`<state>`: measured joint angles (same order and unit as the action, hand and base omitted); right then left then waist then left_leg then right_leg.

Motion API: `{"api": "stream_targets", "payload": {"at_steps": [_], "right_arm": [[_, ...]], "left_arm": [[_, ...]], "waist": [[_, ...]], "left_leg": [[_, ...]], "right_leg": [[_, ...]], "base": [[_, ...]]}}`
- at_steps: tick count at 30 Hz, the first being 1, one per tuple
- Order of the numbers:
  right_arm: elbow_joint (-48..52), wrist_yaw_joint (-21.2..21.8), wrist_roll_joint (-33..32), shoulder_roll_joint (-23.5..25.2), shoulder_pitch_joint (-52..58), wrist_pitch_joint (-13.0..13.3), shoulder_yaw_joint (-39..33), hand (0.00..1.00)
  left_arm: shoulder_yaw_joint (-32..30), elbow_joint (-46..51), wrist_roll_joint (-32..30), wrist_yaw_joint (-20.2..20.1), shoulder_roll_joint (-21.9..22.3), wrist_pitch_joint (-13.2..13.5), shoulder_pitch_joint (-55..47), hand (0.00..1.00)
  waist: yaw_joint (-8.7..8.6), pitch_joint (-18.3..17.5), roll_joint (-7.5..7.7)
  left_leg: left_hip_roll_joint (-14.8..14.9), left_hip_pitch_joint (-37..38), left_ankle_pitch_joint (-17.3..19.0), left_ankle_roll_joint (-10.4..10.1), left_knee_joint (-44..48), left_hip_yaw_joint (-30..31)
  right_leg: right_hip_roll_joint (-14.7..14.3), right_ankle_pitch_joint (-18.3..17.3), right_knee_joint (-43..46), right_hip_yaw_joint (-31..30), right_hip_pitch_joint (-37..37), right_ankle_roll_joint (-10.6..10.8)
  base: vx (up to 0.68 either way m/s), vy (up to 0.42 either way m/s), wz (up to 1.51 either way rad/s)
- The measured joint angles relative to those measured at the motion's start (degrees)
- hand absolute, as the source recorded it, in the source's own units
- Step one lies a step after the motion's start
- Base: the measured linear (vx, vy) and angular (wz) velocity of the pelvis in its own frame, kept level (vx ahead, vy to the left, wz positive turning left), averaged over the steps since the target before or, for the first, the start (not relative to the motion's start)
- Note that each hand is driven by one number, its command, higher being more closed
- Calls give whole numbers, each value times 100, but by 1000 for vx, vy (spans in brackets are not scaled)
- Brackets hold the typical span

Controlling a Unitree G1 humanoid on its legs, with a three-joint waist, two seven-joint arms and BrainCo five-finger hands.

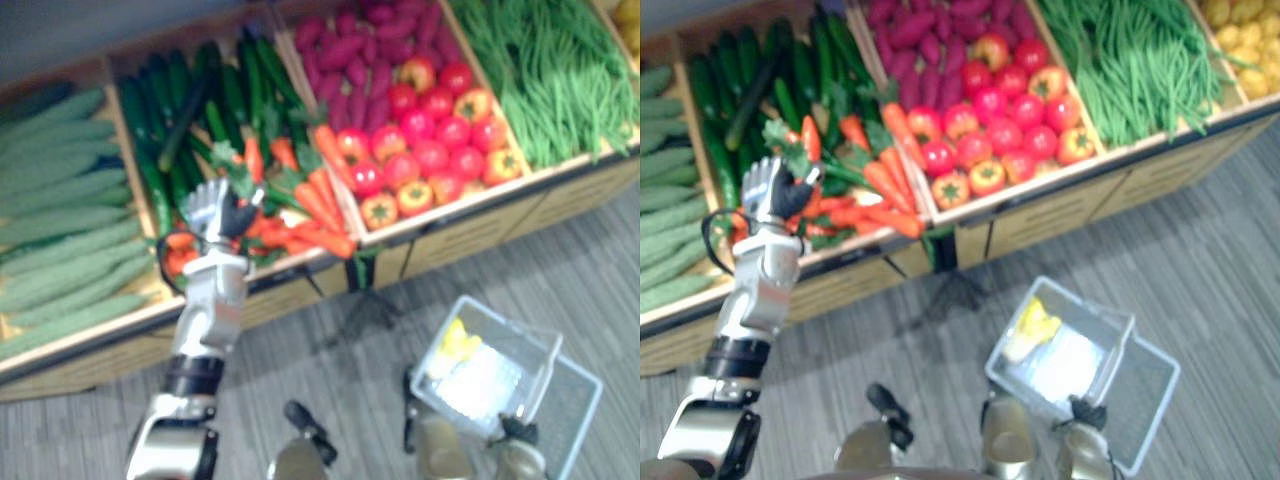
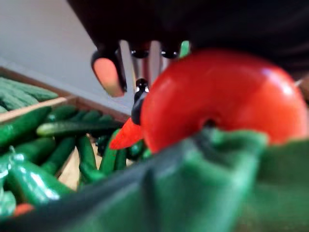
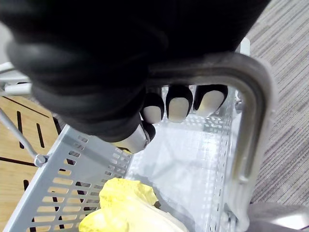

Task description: Pick vegetable in the basket

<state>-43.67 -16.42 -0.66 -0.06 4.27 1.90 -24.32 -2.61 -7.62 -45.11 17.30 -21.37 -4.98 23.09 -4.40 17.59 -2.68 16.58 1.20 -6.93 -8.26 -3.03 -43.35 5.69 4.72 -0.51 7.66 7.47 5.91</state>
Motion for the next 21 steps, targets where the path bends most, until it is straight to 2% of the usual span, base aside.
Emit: {"api": "stream_targets", "payload": {"at_steps": [1,3,4,5,6,7,8,9,10,11,12,14,16,18,19,20,21], "right_arm": [[0,55,1,5,8,0,11,100],[57,68,5,-14,2,-1,107,100],[172,74,11,-77,3,-6,300,100],[288,82,62,-174,22,-24,500,100],[316,98,70,-228,17,-41,533,100],[356,138,74,-323,62,-70,564,100],[402,177,86,-350,150,-72,555,100],[530,207,102,-294,249,-75,489,100],[590,212,123,-227,290,-90,471,100],[884,243,271,-95,485,-105,463,100],[1075,265,310,-60,580,-115,467,100],[1332,285,348,-30,725,-227,520,100],[1540,279,431,49,733,-276,532,100],[1891,276,473,73,718,-293,727,100],[2106,267,494,68,614,-292,904,100],[2466,258,525,103,535,-285,1010,100],[2599,246,537,103,508,-269,1089,100]], "left_arm": [[-70,207,0,15,3,30,-212,100],[-268,572,0,24,62,95,-565,100],[-492,825,0,43,177,102,-852,100],[-654,1008,0,83,310,106,-1141,100],[-719,1108,1,123,387,104,-1309,100],[-745,1211,0,227,545,105,-1577,100],[-729,1217,0,263,685,114,-1660,100],[-729,1224,1,280,885,127,-1682,100],[-722,1239,2,281,939,128,-1722,100],[-631,1307,6,278,1016,142,-1915,100],[-539,1393,11,278,1035,177,-2046,100],[-262,1611,12,279,1035,334,-2132,100],[-91,1670,16,279,1040,446,-2109,100],[21,1672,178,265,1081,532,-2097,100],[13,1671,235,251,1162,540,-2057,100],[-28,1677,236,220,1249,595,-2058,100],[-52,1684,239,190,1323,622,-2055,100]], "waist": [[2,-94,4],[54,-165,41],[91,-167,41],[159,-195,11],[188,-226,-41],[246,-339,-212],[274,-430,-306],[262,-463,-249],[277,-489,-141],[250,-596,65],[224,-646,152],[148,-703,270],[144,-705,296],[118,-699,281],[116,-683,298],[187,-637,237],[198,-603,191]], "left_leg": [[29,42,74,-46,98,-1],[186,-71,443,18,761,290],[278,-302,774,250,1432,1148],[176,-599,1285,321,1954,2336],[8,-678,1536,203,2101,3052],[-249,-681,1880,22,2108,3992],[-261,-574,2126,-130,2001,4322],[-360,-373,2282,-238,1783,4258],[-471,-354,2232,-171,1714,4129],[-667,-168,2172,-94,1512,3856],[-752,-50,2166,-82,1432,3700],[-874,41,2187,-43,1416,3429],[-897,94,2192,-33,1428,3178],[-902,96,2140,70,1484,2817],[-965,20,2003,293,1462,2516],[-908,140,1942,471,1234,2090],[-925,297,2005,404,1070,1844]], "right_leg": [[-12,0,-47,-40,-80,0],[-21,3,-42,-242,-101,-4],[-35,9,-29,-476,-112,-6],[-22,4,-29,-726,-85,-10],[-26,-1,-30,-874,-50,-21],[-157,43,-37,-1122,19,34],[-252,82,-72,-1204,42,97],[-181,173,-189,-1366,42,225],[-91,257,-245,-1470,48,264],[93,344,-327,-1696,62,382],[158,391,-318,-1833,85,429],[215,434,-216,-2073,208,460],[184,600,-136,-2011,374,337],[118,1032,71,-1259,731,-135],[7,1656,-91,-492,904,-933],[19,1474,-93,345,826,-1233],[108,412,654,1016,929,-1352]], "base": [[22,3,-16],[21,-12,-42],[-27,10,-83],[-50,75,-99],[-87,211,-123],[-64,223,-109],[-34,220,-104],[3,158,-63],[-26,213,-70],[-40,181,-69],[-34,155,-67],[19,114,-64],[14,61,-77],[-24,29,-111],[-132,13,-148],[-160,-1,-147],[-164,-8,-143]]}}
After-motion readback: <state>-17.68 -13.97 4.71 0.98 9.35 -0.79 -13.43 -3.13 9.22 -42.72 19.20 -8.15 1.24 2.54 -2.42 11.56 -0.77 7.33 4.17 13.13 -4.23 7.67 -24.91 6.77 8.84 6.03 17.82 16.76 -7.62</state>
